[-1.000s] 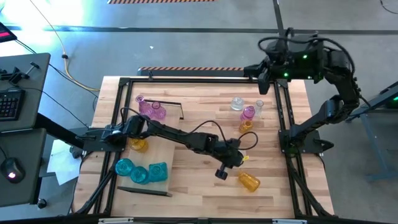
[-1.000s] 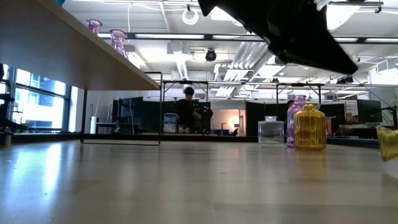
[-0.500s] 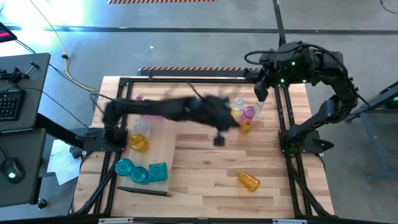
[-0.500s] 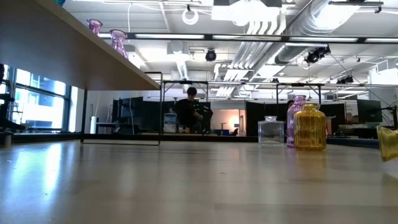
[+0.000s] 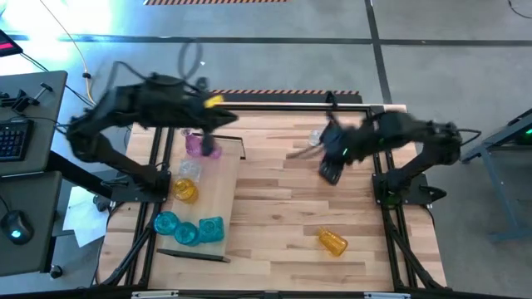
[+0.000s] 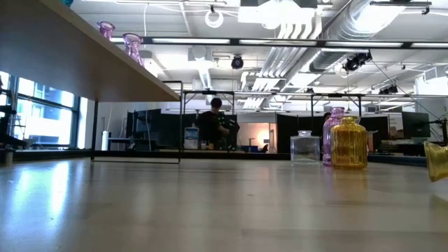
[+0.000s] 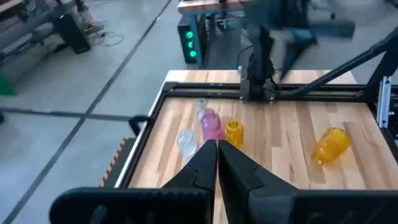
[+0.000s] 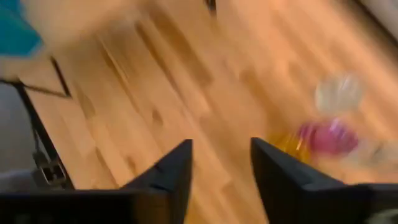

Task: Sort vases onto shelf
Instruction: Put the bottom yellow flower vase on the shelf

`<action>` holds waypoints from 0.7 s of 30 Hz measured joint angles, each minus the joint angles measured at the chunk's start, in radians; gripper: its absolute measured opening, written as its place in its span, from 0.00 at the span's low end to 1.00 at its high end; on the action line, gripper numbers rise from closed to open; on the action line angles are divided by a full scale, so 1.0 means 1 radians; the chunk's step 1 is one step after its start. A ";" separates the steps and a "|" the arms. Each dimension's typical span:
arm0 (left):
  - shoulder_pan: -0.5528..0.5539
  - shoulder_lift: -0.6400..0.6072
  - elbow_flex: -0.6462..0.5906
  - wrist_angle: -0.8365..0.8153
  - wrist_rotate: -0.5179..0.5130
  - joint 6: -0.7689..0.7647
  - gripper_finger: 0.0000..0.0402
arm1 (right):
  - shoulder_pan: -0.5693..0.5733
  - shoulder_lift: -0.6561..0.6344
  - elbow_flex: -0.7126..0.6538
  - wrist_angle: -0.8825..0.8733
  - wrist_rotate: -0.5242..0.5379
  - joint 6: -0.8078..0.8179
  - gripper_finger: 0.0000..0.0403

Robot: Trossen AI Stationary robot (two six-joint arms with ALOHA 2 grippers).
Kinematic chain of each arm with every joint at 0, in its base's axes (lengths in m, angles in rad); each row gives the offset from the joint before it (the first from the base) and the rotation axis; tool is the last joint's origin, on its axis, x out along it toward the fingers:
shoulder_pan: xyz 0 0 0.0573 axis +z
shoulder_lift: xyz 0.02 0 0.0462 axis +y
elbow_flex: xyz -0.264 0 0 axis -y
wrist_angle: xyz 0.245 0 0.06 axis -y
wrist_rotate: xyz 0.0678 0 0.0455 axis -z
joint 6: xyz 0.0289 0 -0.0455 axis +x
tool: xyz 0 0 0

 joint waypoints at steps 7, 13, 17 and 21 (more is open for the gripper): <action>0.000 -0.157 -0.027 -0.164 -0.026 -0.081 0.01 | 0.184 0.000 -0.386 0.332 -0.124 0.339 0.65; 0.000 -0.253 -0.112 -0.195 -0.025 -0.099 0.01 | 0.282 0.000 -0.678 0.732 -0.226 0.591 0.70; 0.000 -0.296 -0.184 -0.194 -0.023 -0.099 0.01 | 0.310 0.000 -0.825 0.822 -0.297 0.681 0.70; 0.000 -0.328 -0.259 -0.195 -0.023 -0.110 0.01 | 0.309 0.001 -0.898 0.824 -0.325 0.685 0.70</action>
